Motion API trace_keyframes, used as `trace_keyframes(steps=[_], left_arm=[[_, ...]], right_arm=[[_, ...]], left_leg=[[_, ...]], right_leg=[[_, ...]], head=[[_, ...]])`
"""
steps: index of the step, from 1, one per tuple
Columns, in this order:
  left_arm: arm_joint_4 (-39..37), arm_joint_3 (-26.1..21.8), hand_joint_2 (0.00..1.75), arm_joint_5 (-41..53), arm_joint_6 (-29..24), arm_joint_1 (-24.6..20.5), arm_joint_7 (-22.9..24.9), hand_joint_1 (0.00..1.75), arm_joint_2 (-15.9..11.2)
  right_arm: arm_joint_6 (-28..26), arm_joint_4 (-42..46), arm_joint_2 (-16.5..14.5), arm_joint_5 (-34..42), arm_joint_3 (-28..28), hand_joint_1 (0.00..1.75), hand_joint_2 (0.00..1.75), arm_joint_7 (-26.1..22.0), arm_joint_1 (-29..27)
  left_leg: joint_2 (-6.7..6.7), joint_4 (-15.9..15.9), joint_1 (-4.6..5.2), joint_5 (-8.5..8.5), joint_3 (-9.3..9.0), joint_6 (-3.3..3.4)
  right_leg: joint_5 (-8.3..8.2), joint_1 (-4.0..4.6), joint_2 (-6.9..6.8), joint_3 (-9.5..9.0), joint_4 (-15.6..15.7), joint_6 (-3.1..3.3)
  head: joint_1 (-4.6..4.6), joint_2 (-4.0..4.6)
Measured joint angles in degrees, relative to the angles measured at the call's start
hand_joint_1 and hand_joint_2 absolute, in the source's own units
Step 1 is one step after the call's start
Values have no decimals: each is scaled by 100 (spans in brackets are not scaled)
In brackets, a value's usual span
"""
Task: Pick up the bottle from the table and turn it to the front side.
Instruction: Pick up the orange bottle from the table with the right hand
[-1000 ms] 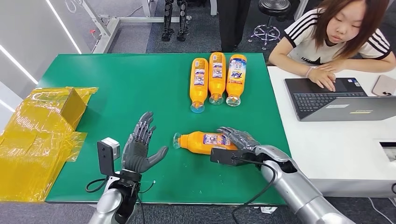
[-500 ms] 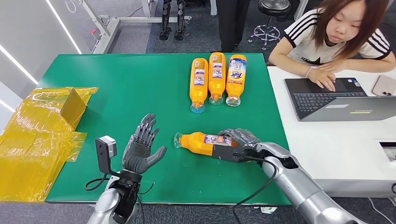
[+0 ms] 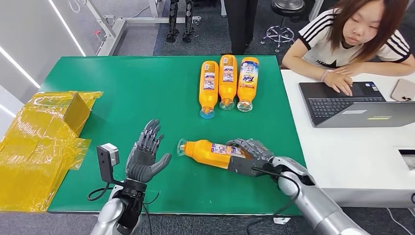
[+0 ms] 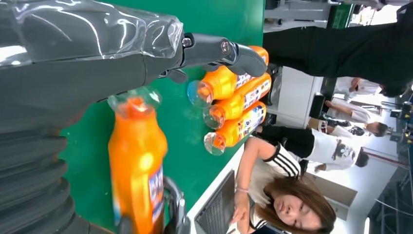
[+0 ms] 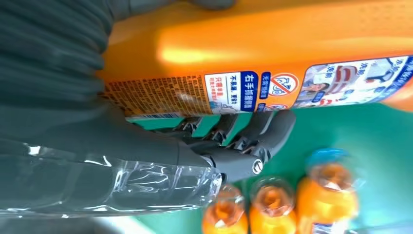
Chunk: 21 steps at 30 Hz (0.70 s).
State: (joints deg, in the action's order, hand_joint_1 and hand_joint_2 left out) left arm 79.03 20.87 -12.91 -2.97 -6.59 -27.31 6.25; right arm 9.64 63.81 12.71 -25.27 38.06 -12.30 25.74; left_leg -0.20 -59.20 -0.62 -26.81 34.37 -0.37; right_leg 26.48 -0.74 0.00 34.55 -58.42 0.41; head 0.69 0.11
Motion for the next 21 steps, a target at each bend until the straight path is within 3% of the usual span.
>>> trace_keyframes(steps=[11, 21], left_arm=[[5, -118, 175, 167, -120, 129, -206, 0, -56], [40, -270, 175, 445, -128, 89, -309, 0, -119]], right_arm=[[-378, 676, -10, 589, -740, 175, 175, -690, -977], [-720, 1248, -177, 609, -1354, 175, 175, -959, -1722]], left_leg=[[-4, 1, 1, -5, 4, 3], [-5, 1, 1, -7, 6, 5]], right_leg=[[7, 0, -6, 2, 1, -3], [7, 0, -6, 4, 1, -3]], head=[[-1, 0], [1, 0]])
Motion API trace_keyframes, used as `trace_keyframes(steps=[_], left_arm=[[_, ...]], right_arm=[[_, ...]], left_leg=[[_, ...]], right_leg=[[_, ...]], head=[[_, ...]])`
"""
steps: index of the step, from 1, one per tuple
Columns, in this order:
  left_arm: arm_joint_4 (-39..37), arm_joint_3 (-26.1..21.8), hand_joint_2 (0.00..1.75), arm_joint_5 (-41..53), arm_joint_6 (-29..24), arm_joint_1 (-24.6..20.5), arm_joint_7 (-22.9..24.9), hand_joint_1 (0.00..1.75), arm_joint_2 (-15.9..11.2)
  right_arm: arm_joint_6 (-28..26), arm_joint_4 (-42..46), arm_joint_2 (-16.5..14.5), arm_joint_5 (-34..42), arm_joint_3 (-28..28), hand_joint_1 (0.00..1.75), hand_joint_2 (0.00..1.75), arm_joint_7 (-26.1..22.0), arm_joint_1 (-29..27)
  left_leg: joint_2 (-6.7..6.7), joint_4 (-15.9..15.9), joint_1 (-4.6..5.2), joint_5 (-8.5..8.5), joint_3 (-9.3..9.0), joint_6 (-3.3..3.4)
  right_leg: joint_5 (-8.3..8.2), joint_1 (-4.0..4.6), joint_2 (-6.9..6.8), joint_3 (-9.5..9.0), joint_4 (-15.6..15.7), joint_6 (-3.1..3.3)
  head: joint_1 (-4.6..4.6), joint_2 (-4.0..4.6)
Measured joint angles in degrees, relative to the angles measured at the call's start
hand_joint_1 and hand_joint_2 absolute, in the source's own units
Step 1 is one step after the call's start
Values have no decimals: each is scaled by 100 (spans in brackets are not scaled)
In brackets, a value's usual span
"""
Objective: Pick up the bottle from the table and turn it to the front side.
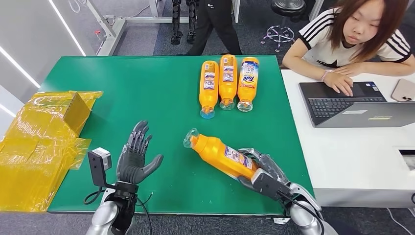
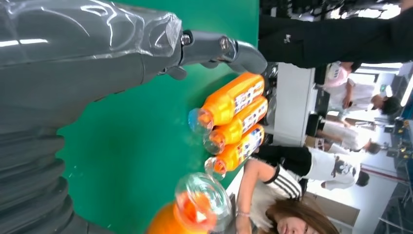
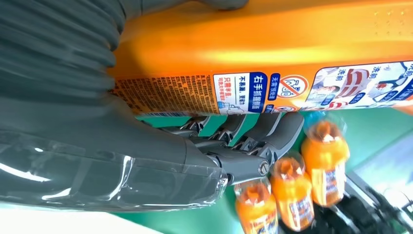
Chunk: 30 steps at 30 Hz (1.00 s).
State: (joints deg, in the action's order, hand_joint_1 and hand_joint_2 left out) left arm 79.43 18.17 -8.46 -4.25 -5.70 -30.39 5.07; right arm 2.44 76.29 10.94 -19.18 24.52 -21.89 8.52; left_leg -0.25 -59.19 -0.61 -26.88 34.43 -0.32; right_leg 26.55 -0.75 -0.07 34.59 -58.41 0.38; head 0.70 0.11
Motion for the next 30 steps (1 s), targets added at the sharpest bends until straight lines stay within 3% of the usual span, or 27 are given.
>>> trace_keyframes(steps=[6, 10, 13, 22, 30], left_arm=[[13, -2, 175, 171, 139, -299, 124, 0, -9], [-31, 6, 175, -230, 654, -601, 430, 0, 42], [-169, 26, 175, -864, 1149, -1024, 806, 0, 149], [-879, 156, 175, -2221, 1888, -1900, 1555, 0, 345], [-1501, 312, 175, -2185, 1981, -2320, 1473, 0, 380]], right_arm=[[-90, 166, -344, -20, -157, 175, 175, -190, -31], [-254, 179, -616, -39, -163, 175, 175, -440, 91], [-368, 102, -936, 97, -161, 175, 175, -584, 411], [-555, -649, -1578, 225, -51, 175, 175, -716, 1396], [-663, -1335, -1802, 237, -37, 175, 175, -768, 1845]], left_leg=[[2, 0, -1, 2, -5, -2], [2, 0, -1, 6, -1, -3], [12, -1, 0, 6, -4, -3], [13, -3, -1, 8, -5, -4], [12, -3, 0, 7, -3, -4]], right_leg=[[-1, 0, 2, -1, -2, 2], [-3, 1, 2, 0, -5, 3], [-7, 0, 12, 0, -6, 4], [-8, 0, 13, 1, -7, 4], [-7, 0, 13, 2, -6, 4]], head=[[1, 0], [-1, 0], [1, 0], [0, 0], [0, 0]])
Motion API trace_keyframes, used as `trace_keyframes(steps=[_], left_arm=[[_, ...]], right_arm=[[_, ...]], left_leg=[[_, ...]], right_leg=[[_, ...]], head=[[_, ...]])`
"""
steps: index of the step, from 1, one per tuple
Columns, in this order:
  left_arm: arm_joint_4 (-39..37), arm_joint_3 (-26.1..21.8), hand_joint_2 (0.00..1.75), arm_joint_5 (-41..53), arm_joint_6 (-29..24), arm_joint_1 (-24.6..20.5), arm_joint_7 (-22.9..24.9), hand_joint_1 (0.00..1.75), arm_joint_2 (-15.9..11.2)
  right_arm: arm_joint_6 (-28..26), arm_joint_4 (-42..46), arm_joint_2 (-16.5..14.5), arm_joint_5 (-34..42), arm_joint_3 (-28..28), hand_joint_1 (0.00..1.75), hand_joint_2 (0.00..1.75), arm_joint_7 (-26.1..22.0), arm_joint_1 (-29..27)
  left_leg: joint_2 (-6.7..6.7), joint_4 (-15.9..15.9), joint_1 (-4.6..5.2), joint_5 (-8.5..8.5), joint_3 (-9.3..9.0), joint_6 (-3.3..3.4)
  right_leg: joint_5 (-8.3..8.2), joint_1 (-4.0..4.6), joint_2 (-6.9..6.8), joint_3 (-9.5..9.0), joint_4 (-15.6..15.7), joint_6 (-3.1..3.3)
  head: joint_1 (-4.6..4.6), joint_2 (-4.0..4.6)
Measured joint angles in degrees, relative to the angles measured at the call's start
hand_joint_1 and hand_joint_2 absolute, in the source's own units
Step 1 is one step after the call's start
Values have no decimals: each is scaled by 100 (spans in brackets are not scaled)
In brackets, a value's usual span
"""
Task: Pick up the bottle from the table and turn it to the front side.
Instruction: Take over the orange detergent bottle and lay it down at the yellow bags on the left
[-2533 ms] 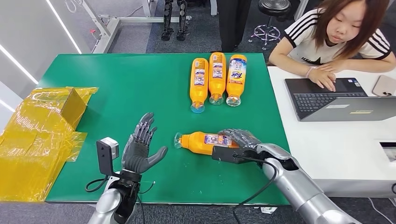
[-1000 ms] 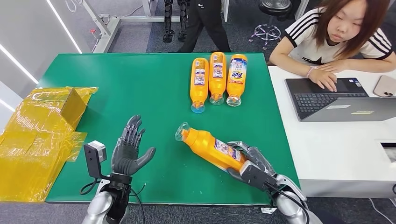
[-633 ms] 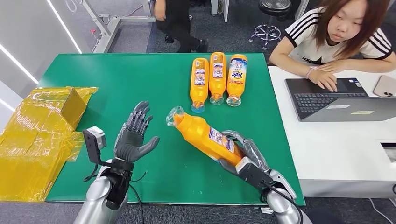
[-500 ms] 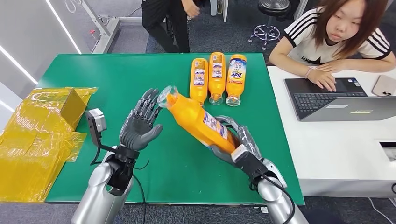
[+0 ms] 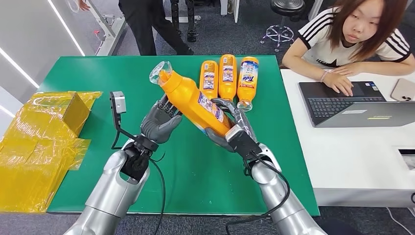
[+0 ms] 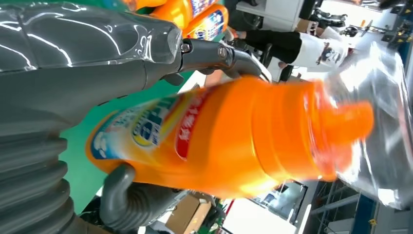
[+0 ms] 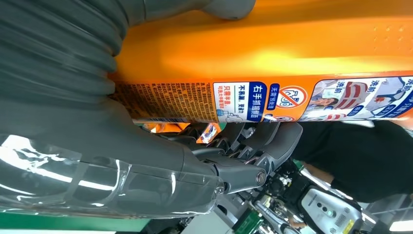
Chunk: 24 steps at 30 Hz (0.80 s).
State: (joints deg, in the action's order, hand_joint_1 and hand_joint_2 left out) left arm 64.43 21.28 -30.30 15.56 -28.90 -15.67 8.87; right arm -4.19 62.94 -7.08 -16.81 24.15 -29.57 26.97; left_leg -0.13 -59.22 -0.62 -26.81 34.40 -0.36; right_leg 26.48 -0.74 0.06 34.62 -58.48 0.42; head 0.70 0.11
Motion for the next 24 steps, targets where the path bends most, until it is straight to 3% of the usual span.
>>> trace_keyframes(steps=[13, 23, 24], left_arm=[[-189, 217, 175, 1057, -1202, -496, -581, 0, 148], [-536, 167, 175, -327, -507, -568, -31, 3, 301], [-573, 163, 175, -425, -466, -569, 17, 46, 308]], right_arm=[[-89, -441, -214, -114, 101, 175, 175, 96, 309], [-95, -692, -241, -116, 162, 175, 175, 73, 432], [-104, -712, -247, -120, 169, 175, 175, 66, 451]], left_leg=[[-3, -1, 0, 0, 0, 0], [-3, -1, 0, 0, 0, 0], [-3, -1, 0, 0, 0, 0]], right_leg=[[0, 0, -1, 0, 0, 0], [0, 0, -1, 0, 0, 0], [0, 0, 0, 0, 0, 0]], head=[[0, 0], [0, 0], [-1, 0]])
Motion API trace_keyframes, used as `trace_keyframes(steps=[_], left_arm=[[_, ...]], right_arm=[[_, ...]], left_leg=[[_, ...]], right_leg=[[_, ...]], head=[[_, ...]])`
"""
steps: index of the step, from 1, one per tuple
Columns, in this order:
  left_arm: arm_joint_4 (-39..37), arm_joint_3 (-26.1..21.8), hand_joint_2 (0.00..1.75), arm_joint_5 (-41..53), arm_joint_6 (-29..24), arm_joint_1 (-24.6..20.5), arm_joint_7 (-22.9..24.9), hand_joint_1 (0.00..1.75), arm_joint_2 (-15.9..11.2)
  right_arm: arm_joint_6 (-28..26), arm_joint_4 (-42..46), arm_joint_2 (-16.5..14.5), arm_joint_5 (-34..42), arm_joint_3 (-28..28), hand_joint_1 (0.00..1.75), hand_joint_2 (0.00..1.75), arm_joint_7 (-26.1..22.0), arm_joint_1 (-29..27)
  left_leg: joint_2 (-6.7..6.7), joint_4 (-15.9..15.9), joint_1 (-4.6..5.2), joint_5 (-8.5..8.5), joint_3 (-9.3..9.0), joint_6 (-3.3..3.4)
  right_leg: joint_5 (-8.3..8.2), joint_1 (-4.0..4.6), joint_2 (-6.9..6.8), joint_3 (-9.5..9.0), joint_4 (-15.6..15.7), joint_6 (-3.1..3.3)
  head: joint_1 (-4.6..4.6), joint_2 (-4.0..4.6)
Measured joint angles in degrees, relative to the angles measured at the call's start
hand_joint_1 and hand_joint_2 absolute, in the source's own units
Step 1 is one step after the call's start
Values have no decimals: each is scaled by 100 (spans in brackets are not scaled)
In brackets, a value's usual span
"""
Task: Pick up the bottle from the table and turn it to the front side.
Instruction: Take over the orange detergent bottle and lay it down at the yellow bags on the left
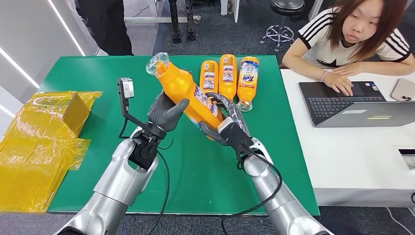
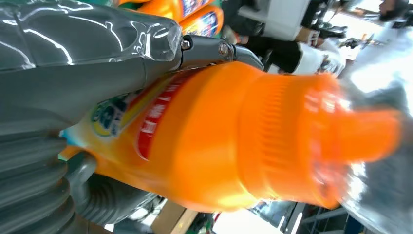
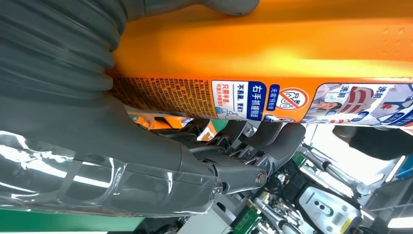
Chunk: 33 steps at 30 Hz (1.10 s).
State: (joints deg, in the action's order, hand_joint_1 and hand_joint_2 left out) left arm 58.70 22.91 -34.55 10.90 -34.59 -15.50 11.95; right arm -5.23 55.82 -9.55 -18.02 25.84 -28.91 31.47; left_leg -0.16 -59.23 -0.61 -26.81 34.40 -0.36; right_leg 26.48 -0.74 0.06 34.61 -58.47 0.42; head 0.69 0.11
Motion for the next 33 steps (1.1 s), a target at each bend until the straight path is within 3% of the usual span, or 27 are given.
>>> trace_keyframes(steps=[3, 10, 20, 21, 24, 25, 33], left_arm=[[-71, -17, 175, -325, 145, 1, 143, 175, 15], [-96, -22, 175, -668, 232, 22, 205, 175, 55], [-99, 78, 175, -270, -208, 24, -126, 175, 147], [-94, 91, 175, -242, -231, 24, -135, 175, 151], [-69, 127, 175, -154, -294, 24, -168, 175, 160], [-59, 145, 175, -117, -313, 24, -196, 175, 160], [29, 365, 175, 325, -553, 20, -520, 175, 146]], right_arm=[[-51, -46, -15, -2, 11, 175, 175, -40, 40], [-137, -62, -17, 74, 5, 175, 175, -86, 56], [-178, -46, 3, 72, -23, 171, 175, -24, -23], [-184, -46, 7, 72, -28, 142, 175, -25, -30], [-192, -45, 14, 75, -37, 14, 175, -25, -47], [-188, -43, 16, 75, -38, 0, 175, -19, -58], [-166, 27, 68, 80, -39, 0, 175, 79, -237]], left_leg=[[1, 0, 0, 0, -1, 0], [3, 0, 0, 0, -1, 0], [7, -2, 0, 0, -1, 0], [7, -2, 0, 0, -1, 0], [8, -2, 0, 0, -1, 0], [8, -2, 0, 0, -1, 0], [7, -1, 0, -1, 1, 0]], right_leg=[[0, 0, 1, 1, 0, 0], [0, 0, 4, 4, 1, 0], [0, 0, 8, 5, 1, 0], [0, 0, 8, 5, 1, 0], [0, 0, 9, 6, 1, 0], [0, 0, 9, 6, 1, 0], [0, 0, 7, 5, 1, 0]], head=[[1, 0], [1, 0], [0, 0], [1, 0], [1, 0], [1, 0], [1, 0]])
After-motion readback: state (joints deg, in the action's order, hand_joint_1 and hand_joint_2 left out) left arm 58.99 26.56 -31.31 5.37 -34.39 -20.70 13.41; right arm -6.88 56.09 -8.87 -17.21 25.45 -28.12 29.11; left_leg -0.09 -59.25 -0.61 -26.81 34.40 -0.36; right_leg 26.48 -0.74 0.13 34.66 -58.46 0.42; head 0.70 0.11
